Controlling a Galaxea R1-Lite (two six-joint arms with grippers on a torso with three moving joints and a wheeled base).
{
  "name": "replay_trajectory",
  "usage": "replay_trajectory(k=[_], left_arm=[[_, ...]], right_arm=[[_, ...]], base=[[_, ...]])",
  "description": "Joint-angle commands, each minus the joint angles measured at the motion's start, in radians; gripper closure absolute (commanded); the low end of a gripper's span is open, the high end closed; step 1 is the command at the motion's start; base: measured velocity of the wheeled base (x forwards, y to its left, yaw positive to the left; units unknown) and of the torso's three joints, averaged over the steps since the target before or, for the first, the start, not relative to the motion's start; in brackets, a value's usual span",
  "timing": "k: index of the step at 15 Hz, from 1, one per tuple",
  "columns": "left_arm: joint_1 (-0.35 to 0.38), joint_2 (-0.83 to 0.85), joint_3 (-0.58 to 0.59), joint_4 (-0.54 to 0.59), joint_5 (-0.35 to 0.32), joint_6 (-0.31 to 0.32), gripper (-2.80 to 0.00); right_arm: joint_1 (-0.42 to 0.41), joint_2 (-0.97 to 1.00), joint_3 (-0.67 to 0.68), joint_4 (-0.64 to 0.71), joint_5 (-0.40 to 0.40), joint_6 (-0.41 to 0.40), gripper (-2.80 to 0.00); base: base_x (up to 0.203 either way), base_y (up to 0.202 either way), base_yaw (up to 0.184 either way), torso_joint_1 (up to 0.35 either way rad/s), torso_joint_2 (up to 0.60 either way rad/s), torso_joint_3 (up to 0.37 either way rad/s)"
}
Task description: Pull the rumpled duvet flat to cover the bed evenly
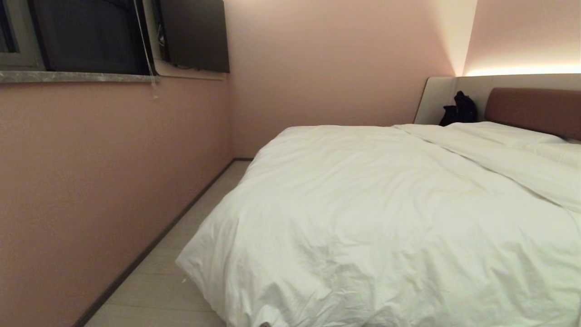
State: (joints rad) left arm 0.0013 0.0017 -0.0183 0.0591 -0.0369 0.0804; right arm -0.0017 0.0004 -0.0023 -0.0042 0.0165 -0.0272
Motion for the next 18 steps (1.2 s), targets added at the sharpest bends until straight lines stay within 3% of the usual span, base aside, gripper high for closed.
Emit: replay_trajectory(k=[1, 18], left_arm=[[0.000, 0.000, 0.000, 0.001, 0.000, -0.001, 0.00], [0.000, 0.000, 0.000, 0.001, -0.002, 0.004, 0.00]], right_arm=[[0.000, 0.000, 0.001, 0.000, 0.000, 0.000, 0.00], [0.000, 0.000, 0.001, 0.000, 0.002, 0.000, 0.00]], base=[[0.000, 0.195, -0.003, 0.000, 0.00, 0.002], [0.000, 0.196, 0.000, 0.002, 0.00, 0.002]])
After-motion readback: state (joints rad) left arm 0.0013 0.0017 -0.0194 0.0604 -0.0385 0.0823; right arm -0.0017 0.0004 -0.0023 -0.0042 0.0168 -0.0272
